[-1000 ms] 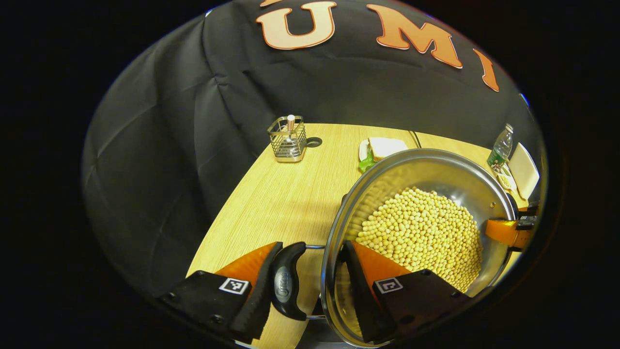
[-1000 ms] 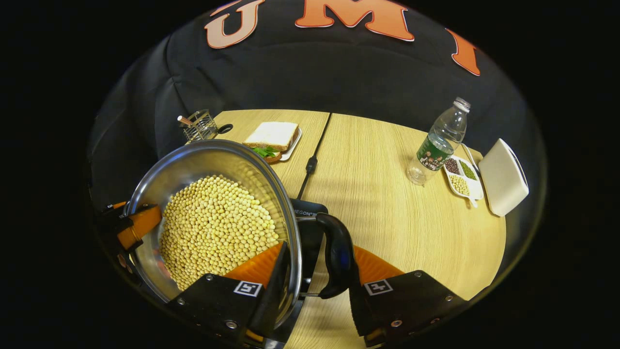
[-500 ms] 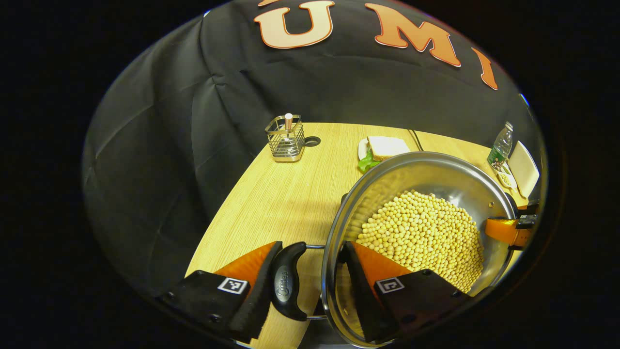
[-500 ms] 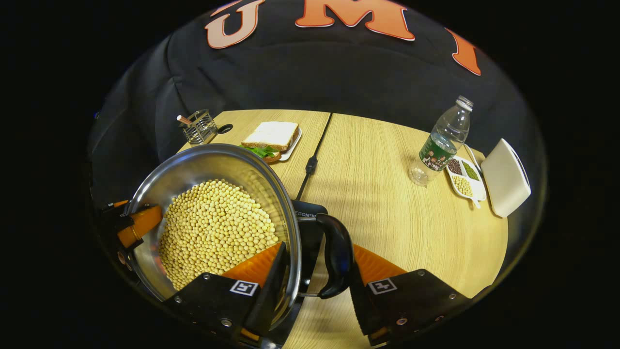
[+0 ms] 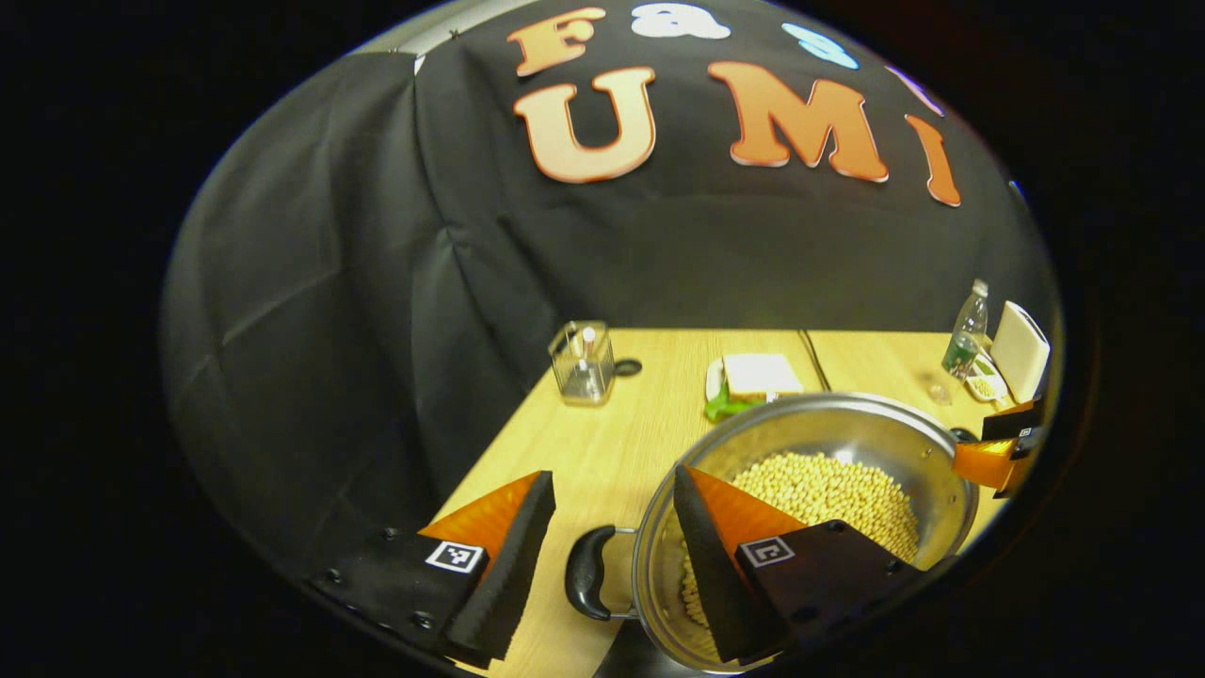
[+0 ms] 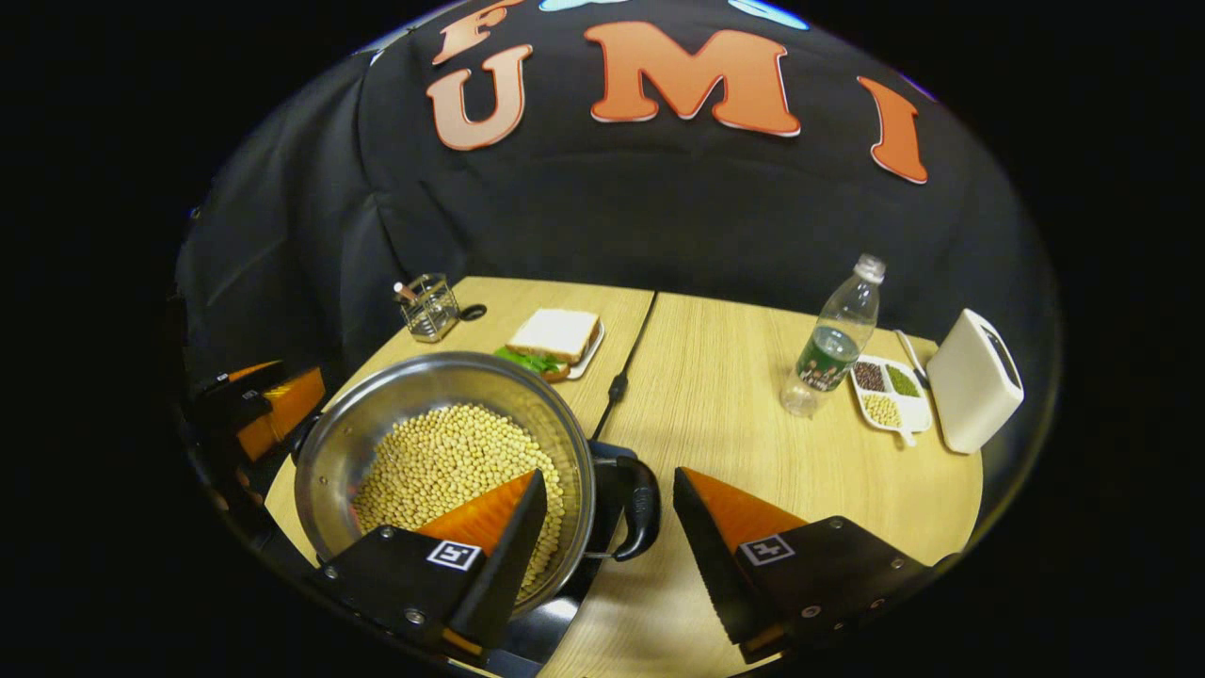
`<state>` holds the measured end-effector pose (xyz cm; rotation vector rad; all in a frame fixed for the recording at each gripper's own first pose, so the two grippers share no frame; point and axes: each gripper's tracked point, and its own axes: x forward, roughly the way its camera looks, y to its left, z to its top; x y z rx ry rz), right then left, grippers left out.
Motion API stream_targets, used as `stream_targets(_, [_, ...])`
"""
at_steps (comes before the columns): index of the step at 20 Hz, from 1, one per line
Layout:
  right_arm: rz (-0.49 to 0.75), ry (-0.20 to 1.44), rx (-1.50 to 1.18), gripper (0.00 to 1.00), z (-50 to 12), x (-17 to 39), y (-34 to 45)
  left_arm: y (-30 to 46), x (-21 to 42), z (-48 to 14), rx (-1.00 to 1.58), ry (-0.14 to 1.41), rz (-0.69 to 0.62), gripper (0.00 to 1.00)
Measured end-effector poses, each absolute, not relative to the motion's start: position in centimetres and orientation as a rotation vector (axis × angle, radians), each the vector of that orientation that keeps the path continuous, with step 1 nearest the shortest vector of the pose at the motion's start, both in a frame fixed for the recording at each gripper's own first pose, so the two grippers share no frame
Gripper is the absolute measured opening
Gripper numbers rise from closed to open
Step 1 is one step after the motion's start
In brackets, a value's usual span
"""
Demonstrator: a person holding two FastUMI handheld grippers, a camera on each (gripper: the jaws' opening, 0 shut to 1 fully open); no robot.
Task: First push the handle of the pot to place it horizontally, then grasp the pot with both hands and set it on the induction cooktop.
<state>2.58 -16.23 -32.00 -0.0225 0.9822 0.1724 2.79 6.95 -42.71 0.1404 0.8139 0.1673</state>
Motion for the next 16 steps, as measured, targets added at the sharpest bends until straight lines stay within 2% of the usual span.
stream_targets(4, [0.144,0.790,-0.063,0.88,-23.2,2.1,-18.4,5.3,4.4,-35.5,0.138,0.623,0.174,0.87])
stream_targets(5, [0.141,0.743,-0.074,0.88,-20.9,1.8,-18.8,4.9,4.6,-33.8,0.140,0.579,0.172,0.94])
stream_targets(7, [0.128,0.646,-0.096,0.92,-15.5,1.9,-20.0,4.0,4.8,-29.9,0.133,0.495,0.165,0.94])
stream_targets(8, [0.119,0.595,-0.104,0.94,-13.5,2.0,-21.1,3.6,5.0,-27.9,0.122,0.450,0.163,0.98])
stream_targets(10, [0.100,0.487,-0.112,0.94,-9.3,2.1,-22.7,3.0,4.9,-23.4,0.098,0.355,0.157,0.91])
stream_targets(11, [0.094,0.434,-0.106,0.94,-7.1,1.9,-23.3,2.8,5.0,-21.1,0.087,0.302,0.155,0.98])
stream_targets(16, [0.053,0.219,-0.102,0.94,2.9,0.4,-28.0,1.7,5.0,-7.8,0.039,0.055,0.131,0.97])
